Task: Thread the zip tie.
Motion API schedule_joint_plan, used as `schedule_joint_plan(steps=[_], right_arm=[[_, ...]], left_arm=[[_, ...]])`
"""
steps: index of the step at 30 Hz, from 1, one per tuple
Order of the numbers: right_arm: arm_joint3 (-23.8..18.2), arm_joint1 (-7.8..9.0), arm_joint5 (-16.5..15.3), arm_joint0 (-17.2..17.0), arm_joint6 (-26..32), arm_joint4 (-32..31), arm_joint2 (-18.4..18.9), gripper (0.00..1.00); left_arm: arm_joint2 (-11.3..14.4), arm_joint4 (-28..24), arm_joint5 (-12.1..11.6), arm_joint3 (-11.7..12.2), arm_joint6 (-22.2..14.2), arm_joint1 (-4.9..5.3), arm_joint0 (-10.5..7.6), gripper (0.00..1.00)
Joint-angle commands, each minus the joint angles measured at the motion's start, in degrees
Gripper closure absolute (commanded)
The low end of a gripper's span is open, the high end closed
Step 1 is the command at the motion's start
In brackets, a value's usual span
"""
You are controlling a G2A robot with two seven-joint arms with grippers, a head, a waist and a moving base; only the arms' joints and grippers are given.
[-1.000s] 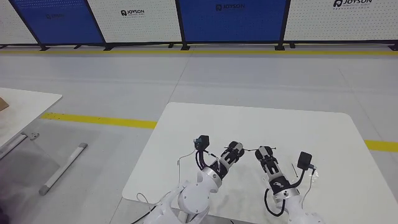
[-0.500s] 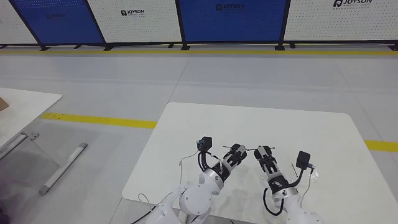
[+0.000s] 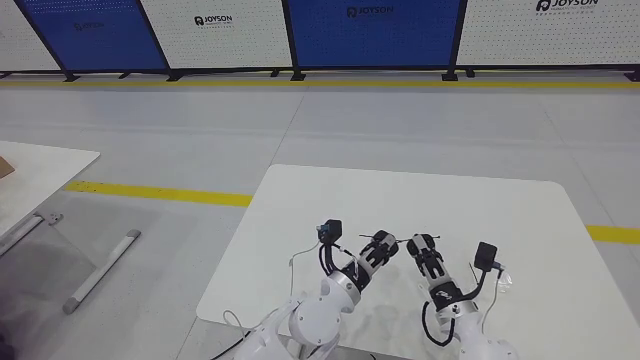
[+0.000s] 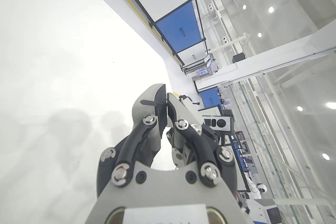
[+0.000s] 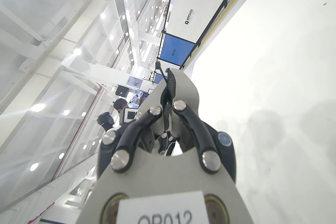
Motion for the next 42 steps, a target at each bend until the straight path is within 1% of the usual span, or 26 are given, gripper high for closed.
schedule_joint_plan(steps=[1,9,21,22,23,24,26,28,30,31,32,34,35,36,38,41,42], right_arm=[[0.0,0.00,-0.3,0.1,0.8,0.9,0.1,1.00],[-0.2,0.06,0.1,0.1,1.0,0.7,0.4,1.00],[-0.4,0.09,0.4,0.2,1.4,0.0,0.2,1.00],[-0.4,0.09,0.4,0.2,1.3,-0.1,0.2,1.00],[-0.4,0.09,0.4,0.2,1.2,-0.2,0.2,1.00],[-0.5,0.08,0.4,0.2,1.1,-0.2,0.2,1.00],[-0.3,0.07,0.6,0.3,0.8,-0.3,0.2,1.00],[-0.1,0.05,0.8,0.3,0.5,-0.4,0.2,1.00],[0.3,0.02,1.0,0.5,0.3,-0.3,0.3,1.00],[0.4,0.01,1.0,0.5,0.2,-0.3,0.3,1.00],[0.6,0.00,1.0,0.5,0.1,-0.3,0.3,1.00],[0.7,-0.02,1.0,0.5,0.0,-0.2,0.3,1.00],[0.9,-0.02,1.0,0.6,0.0,-0.2,0.3,1.00],[0.9,-0.03,1.1,0.6,0.0,-0.2,0.3,1.00],[1.0,-0.04,1.1,0.6,0.0,-0.1,0.3,1.00],[0.9,-0.04,1.1,0.6,-0.1,-0.2,0.3,1.00],[0.9,-0.03,1.0,0.5,-0.1,-0.3,0.4,1.00]], left_arm=[[-0.1,-0.4,-0.1,-0.1,-0.4,0.03,0.07,1.00],[-0.3,-0.3,-0.8,-0.7,-0.8,0.12,0.24,1.00],[-0.7,-0.8,-1.0,-1.1,-2.0,0.26,0.34,1.00],[-0.7,-0.5,-0.9,-1.1,-1.7,0.26,0.35,0.98],[-0.7,-0.4,-0.9,-1.1,-1.5,0.26,0.34,0.69],[-0.7,-0.4,-0.9,-1.1,-1.4,0.25,0.34,0.55],[-0.6,-0.4,-1.0,-1.1,-1.1,0.23,0.33,0.52],[-0.7,-0.3,-1.2,-1.2,-0.8,0.24,0.39,0.53],[-0.8,0.5,-1.3,-1.2,0.0,0.27,0.55,0.56],[-0.8,0.7,-1.4,-1.3,0.2,0.28,0.61,0.60],[-0.9,1.3,-1.4,-1.2,0.5,0.31,0.64,0.69],[-0.9,1.8,-1.6,-1.1,0.9,0.33,0.79,0.76],[-0.9,1.8,-1.6,-1.1,0.9,0.33,0.82,0.82],[-0.9,1.8,-1.6,-1.1,0.9,0.33,0.83,0.85],[-0.9,1.8,-1.6,-1.1,0.9,0.34,0.84,0.87],[-0.9,1.8,-1.6,-1.1,0.8,0.33,0.85,0.93],[-0.9,1.8,-1.6,-1.1,0.8,0.33,0.84,0.97]])
